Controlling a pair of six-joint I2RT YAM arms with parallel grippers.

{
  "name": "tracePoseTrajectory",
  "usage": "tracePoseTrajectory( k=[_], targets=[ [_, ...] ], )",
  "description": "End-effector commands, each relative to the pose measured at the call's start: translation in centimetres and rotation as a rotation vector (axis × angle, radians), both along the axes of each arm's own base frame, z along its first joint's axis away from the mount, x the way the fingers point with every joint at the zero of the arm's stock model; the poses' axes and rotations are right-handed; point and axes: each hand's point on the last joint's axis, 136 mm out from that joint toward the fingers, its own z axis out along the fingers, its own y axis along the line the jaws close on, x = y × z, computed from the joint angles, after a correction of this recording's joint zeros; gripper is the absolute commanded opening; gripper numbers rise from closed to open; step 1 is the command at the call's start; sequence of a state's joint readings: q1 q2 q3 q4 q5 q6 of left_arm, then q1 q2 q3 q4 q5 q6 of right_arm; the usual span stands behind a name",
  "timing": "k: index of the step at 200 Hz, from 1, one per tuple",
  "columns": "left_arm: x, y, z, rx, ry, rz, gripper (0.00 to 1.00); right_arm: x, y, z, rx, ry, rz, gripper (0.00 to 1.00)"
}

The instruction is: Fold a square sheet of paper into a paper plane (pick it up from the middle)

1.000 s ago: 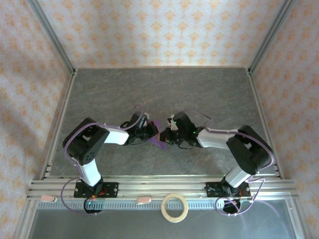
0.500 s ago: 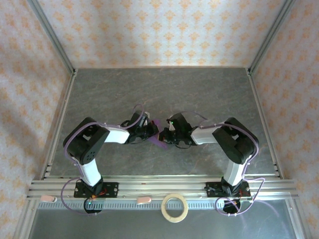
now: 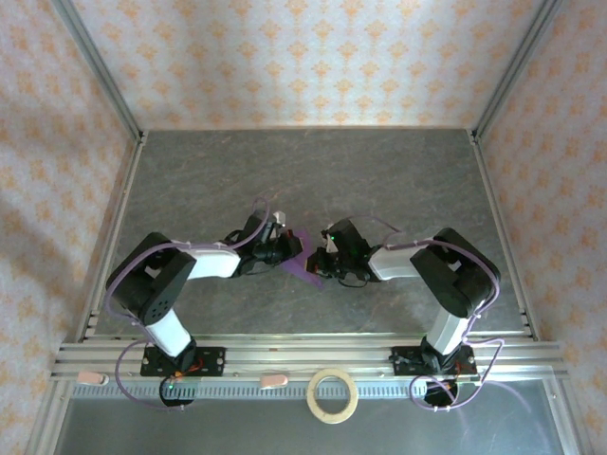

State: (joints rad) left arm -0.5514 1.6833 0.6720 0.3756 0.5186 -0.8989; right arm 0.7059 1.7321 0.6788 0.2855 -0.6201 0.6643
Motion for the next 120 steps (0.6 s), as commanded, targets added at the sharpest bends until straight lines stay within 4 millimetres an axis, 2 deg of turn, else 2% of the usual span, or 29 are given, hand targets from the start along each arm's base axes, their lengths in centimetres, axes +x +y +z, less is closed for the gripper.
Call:
tracePoseTrajectory(
  k=[1, 37, 100, 120],
  targets=[
    [-0.7, -0.3, -1.7, 0.012, 0.035, -0.030, 0.00, -3.9, -4.8, -5.9, -0.235, 0.163, -0.017, 0.00],
    [0.7, 2.0, -4.3, 0.092, 0.079, 0.041, 0.00, -4.1, -5.1, -6.0, -0.254, 0.160, -0.002, 0.00],
    [5.7, 6.5, -3.9, 0.161, 0.075, 0.164, 0.00, -4.8, -6.0, -6.7, -0.287, 0.164, 0.011, 0.00],
    [6.7, 7.6, -4.6, 0.184, 0.091, 0.185, 0.00, -5.0, -6.0, -6.7, -0.286, 0.165, 0.018, 0.00]
  ],
)
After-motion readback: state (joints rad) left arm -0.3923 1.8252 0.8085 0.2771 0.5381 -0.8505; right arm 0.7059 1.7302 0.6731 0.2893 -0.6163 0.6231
